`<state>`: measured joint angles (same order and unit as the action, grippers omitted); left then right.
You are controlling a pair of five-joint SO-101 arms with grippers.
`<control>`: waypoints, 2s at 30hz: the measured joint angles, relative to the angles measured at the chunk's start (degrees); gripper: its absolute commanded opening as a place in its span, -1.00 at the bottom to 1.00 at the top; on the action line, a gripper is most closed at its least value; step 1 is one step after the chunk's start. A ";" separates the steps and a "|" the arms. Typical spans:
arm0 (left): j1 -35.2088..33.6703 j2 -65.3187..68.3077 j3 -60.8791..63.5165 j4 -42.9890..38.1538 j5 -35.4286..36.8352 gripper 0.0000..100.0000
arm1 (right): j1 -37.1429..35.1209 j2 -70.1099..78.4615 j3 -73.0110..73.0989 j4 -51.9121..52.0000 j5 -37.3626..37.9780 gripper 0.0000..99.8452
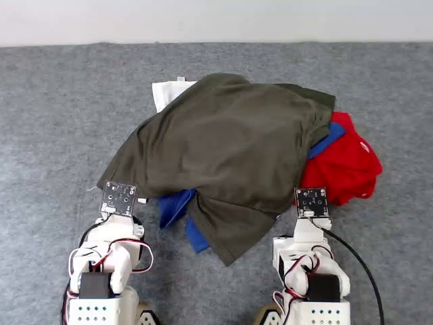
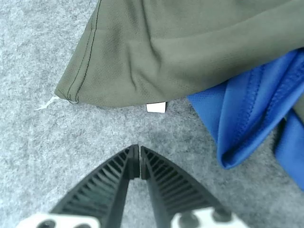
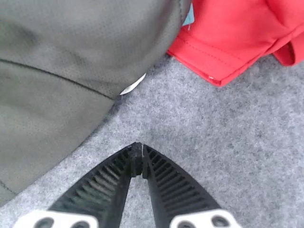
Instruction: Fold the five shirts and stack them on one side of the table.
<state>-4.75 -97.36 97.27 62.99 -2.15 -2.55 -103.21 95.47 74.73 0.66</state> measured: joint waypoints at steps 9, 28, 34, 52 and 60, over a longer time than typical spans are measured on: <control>1.14 0.00 0.00 0.00 0.18 -0.97 | 0.00 0.00 0.00 0.00 0.00 -0.98; 2.73 0.00 -7.30 0.00 -10.99 -0.97 | 0.00 0.00 0.00 0.00 0.00 -0.98; 11.25 6.51 -20.92 5.71 -11.08 -0.97 | 0.00 0.00 0.00 0.00 0.00 -0.98; 22.77 77.36 -73.67 19.34 -19.87 -0.25 | 0.00 0.00 0.00 0.00 0.00 -0.98; 24.26 96.44 -83.52 19.52 -24.35 -0.25 | 0.00 0.00 0.00 0.00 0.00 -0.98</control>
<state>19.52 -0.92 13.76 82.51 -26.51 -2.55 -103.21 95.47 74.73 0.66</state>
